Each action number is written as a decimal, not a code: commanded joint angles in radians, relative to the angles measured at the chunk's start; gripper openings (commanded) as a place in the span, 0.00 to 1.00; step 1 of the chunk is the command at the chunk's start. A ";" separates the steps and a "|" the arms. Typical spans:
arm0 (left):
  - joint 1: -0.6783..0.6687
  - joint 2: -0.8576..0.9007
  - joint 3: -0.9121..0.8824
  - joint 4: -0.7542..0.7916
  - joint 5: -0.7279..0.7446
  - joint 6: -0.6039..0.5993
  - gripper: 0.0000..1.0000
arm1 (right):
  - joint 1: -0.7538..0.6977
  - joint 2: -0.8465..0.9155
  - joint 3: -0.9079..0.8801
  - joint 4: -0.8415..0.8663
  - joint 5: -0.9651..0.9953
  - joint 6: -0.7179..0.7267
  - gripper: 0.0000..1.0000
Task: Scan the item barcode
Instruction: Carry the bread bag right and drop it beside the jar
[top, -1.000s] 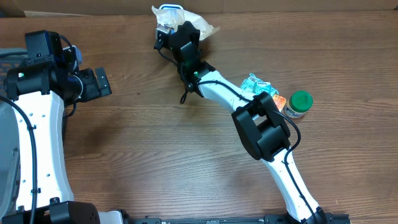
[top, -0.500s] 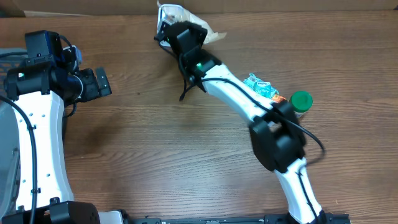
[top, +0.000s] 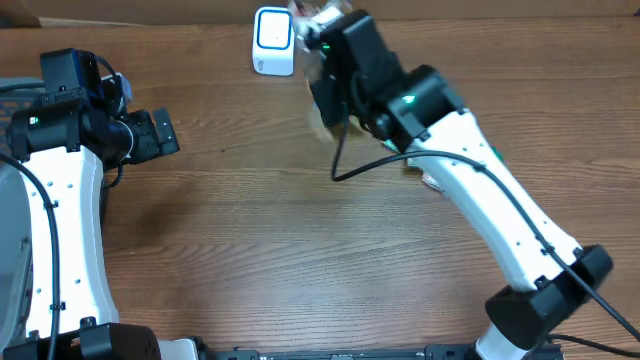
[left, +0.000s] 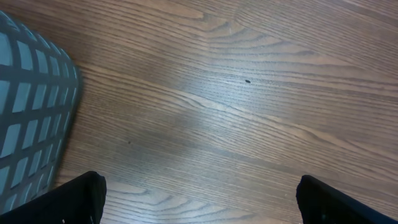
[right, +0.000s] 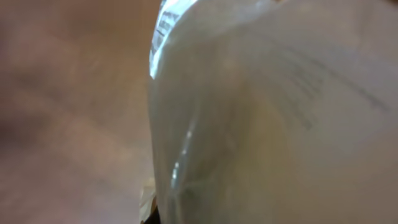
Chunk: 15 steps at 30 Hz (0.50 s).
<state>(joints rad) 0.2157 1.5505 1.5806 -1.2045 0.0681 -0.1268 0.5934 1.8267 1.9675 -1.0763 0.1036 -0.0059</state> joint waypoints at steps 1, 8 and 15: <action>-0.007 -0.006 0.006 0.001 0.003 0.012 1.00 | -0.061 -0.001 -0.011 -0.097 -0.246 0.152 0.04; -0.007 -0.006 0.006 0.001 0.003 0.012 1.00 | -0.137 0.002 -0.249 -0.096 -0.270 0.163 0.04; -0.007 -0.006 0.006 0.001 0.003 0.012 1.00 | -0.240 0.002 -0.440 0.037 -0.228 0.162 0.04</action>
<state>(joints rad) 0.2157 1.5505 1.5806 -1.2045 0.0681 -0.1268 0.4023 1.8320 1.5654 -1.0729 -0.1318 0.1452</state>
